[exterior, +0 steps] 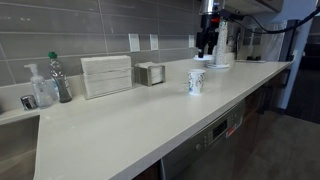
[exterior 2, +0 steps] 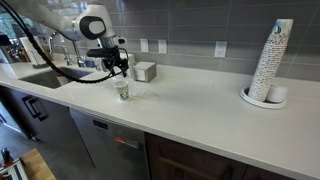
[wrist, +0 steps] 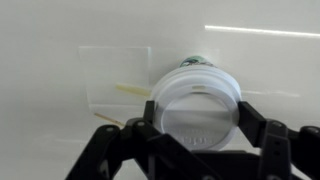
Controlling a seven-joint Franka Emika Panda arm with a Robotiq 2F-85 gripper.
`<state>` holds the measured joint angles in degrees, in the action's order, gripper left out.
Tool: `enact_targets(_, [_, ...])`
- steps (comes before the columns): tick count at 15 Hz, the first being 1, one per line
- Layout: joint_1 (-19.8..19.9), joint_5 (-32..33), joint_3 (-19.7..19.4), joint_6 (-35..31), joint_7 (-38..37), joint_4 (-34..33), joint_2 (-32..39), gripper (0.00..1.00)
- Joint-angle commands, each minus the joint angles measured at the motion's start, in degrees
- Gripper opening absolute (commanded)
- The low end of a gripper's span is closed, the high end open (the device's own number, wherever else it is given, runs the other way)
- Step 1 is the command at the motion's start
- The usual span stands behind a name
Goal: Pick up the paper cup lid from the kitchen counter and place it on the paper cup
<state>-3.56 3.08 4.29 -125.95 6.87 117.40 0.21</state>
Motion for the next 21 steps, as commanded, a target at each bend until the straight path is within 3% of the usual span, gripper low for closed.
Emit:
enact_targets(1, [-1.1,2.3,0.8,-0.4,-1.4,0.7,1.0,0.56])
enact_targets(12, [-2.2,6.7,1.0,-3.7,-6.4,1.7,4.1,0.56])
enact_targets(21, [-2.0,4.0,1.3,-8.0,-4.1,2.4,5.0,0.56])
